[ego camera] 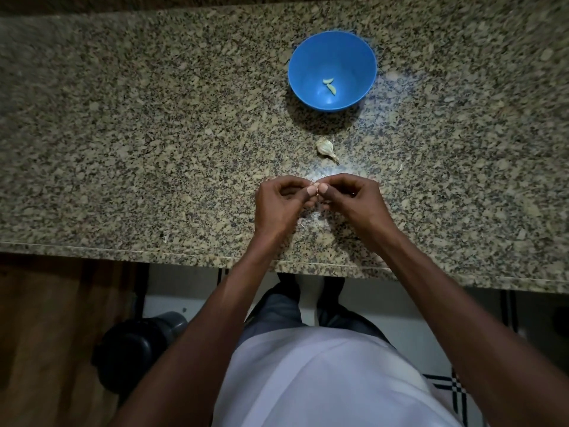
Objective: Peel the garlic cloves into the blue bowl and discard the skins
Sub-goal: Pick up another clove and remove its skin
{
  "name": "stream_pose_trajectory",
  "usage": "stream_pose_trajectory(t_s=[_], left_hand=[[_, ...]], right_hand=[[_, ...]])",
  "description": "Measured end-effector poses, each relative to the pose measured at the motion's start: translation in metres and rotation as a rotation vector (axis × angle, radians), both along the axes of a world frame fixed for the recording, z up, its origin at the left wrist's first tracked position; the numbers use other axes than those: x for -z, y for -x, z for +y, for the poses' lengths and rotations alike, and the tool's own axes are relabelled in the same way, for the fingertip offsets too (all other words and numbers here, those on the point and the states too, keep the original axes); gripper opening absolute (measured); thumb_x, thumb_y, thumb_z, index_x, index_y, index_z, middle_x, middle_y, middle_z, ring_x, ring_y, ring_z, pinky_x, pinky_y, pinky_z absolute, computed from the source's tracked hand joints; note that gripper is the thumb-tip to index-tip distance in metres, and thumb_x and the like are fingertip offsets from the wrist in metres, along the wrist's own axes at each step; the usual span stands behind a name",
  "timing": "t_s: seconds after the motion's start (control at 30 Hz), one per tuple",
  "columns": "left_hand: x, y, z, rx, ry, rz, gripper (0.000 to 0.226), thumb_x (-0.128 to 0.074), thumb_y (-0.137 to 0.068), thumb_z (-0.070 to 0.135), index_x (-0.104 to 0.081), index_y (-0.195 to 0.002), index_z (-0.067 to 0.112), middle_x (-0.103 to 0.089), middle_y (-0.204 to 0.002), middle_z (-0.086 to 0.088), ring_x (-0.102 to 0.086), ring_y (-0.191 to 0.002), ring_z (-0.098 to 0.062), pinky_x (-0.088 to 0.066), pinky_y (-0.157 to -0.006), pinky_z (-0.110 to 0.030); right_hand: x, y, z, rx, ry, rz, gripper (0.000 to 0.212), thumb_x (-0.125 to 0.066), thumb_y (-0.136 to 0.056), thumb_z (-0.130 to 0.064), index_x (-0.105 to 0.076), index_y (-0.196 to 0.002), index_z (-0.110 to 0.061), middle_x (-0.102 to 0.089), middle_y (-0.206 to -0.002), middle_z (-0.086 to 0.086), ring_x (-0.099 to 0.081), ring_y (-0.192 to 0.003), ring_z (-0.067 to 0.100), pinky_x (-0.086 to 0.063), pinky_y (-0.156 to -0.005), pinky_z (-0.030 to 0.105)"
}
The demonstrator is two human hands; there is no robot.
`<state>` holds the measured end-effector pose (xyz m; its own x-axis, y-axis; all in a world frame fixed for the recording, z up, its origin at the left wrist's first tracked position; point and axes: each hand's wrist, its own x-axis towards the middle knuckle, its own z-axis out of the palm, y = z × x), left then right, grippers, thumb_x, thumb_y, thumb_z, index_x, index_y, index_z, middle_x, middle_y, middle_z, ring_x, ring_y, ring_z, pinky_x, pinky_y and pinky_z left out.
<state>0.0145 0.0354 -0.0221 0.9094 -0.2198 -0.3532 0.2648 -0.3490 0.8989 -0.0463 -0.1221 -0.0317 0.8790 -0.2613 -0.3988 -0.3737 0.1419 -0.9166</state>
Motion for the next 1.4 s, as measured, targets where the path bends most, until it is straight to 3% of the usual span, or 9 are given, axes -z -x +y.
stream_pose_trajectory(t_s=[0.2, 0.43, 0.63, 0.87, 0.97, 1.03, 1.13, 1.27, 1.4], left_hand=[[-0.003, -0.007, 0.009, 0.036, 0.155, 0.244, 0.026, -0.081, -0.086, 0.006, -0.073, -0.107, -0.005, -0.078, -0.094, -0.02, -0.078, -0.089, -0.034, -0.063, -0.087, -0.045], [-0.005, 0.004, 0.002, -0.024, 0.236, 0.262, 0.021, -0.075, -0.088, -0.004, -0.074, -0.108, -0.005, -0.078, -0.102, -0.017, -0.077, -0.095, -0.025, -0.063, -0.085, -0.032], [-0.004, 0.008, 0.005, -0.027, 0.272, 0.261, 0.027, -0.079, -0.088, 0.002, -0.073, -0.113, -0.006, -0.078, -0.106, -0.016, -0.077, -0.101, -0.026, -0.062, -0.088, -0.032], [-0.006, 0.008, -0.008, -0.103, 0.121, 0.138, 0.02, -0.08, -0.089, 0.006, -0.074, -0.105, -0.003, -0.078, -0.094, -0.013, -0.078, -0.084, -0.018, -0.062, -0.075, -0.024], [-0.001, 0.008, -0.012, -0.105, 0.013, 0.074, 0.015, -0.079, -0.089, 0.011, -0.076, -0.103, 0.006, -0.078, -0.094, -0.007, -0.077, -0.087, -0.017, -0.063, -0.078, -0.027], [-0.001, 0.008, -0.011, -0.144, 0.05, 0.106, 0.013, -0.078, -0.09, 0.006, -0.075, -0.103, 0.004, -0.077, -0.094, -0.01, -0.077, -0.087, -0.019, -0.064, -0.08, -0.03], [0.0, 0.004, -0.002, -0.198, 0.053, 0.106, 0.015, -0.077, -0.09, 0.003, -0.074, -0.104, 0.001, -0.076, -0.098, -0.01, -0.077, -0.088, -0.019, -0.065, -0.08, -0.033], [0.004, -0.006, 0.013, -0.185, -0.044, 0.061, 0.016, -0.08, -0.086, 0.003, -0.077, -0.102, 0.006, -0.078, -0.094, -0.002, -0.077, -0.085, -0.013, -0.063, -0.073, -0.024], [0.009, -0.013, 0.019, -0.183, -0.135, 0.039, 0.017, -0.084, -0.083, 0.009, -0.079, -0.099, 0.011, -0.079, -0.095, 0.001, -0.076, -0.089, -0.014, -0.064, -0.082, -0.032]], right_hand=[[-0.001, -0.001, -0.01, -0.131, 0.099, -0.062, 0.015, -0.076, -0.096, -0.018, -0.079, -0.108, -0.01, -0.08, -0.099, 0.005, -0.075, -0.088, 0.02, -0.058, -0.073, 0.028], [0.004, -0.005, -0.005, -0.121, 0.341, -0.115, 0.015, -0.074, -0.097, -0.028, -0.077, -0.105, -0.015, -0.078, -0.095, -0.004, -0.075, -0.087, 0.013, -0.062, -0.076, 0.032], [0.0, -0.003, -0.001, -0.151, 0.482, -0.134, 0.012, -0.071, -0.098, -0.026, -0.076, -0.105, -0.017, -0.075, -0.092, -0.009, -0.072, -0.083, 0.005, -0.059, -0.068, 0.023], [-0.006, 0.003, 0.003, 0.02, 0.152, -0.036, 0.014, -0.072, -0.099, -0.015, -0.073, -0.106, -0.003, -0.077, -0.092, 0.012, -0.074, -0.074, 0.014, -0.057, -0.063, 0.023], [-0.006, 0.004, 0.003, 0.127, 0.003, 0.027, 0.021, -0.072, -0.099, -0.016, -0.067, -0.109, 0.002, -0.077, -0.092, 0.017, -0.077, -0.086, 0.033, -0.064, -0.076, 0.04], [-0.005, 0.002, -0.004, 0.182, -0.027, 0.065, 0.022, -0.071, -0.099, -0.013, -0.066, -0.112, 0.004, -0.077, -0.098, 0.02, -0.078, -0.091, 0.032, -0.065, -0.08, 0.042], [-0.003, 0.0, -0.026, 0.137, 0.126, 0.101, 0.013, -0.071, -0.098, -0.011, -0.07, -0.11, -0.004, -0.077, -0.096, 0.013, -0.078, -0.087, 0.026, -0.066, -0.079, 0.045], [-0.005, -0.008, -0.052, -0.004, 0.539, 0.087, 0.013, -0.074, -0.097, -0.016, -0.077, -0.109, -0.014, -0.079, -0.098, -0.001, -0.076, -0.083, 0.009, -0.063, -0.08, 0.029], [-0.005, -0.012, -0.057, -0.16, 0.892, 0.038, 0.021, -0.069, -0.098, -0.009, -0.076, -0.117, -0.007, -0.072, -0.113, 0.014, -0.071, -0.092, 0.023, -0.06, -0.084, 0.035]])
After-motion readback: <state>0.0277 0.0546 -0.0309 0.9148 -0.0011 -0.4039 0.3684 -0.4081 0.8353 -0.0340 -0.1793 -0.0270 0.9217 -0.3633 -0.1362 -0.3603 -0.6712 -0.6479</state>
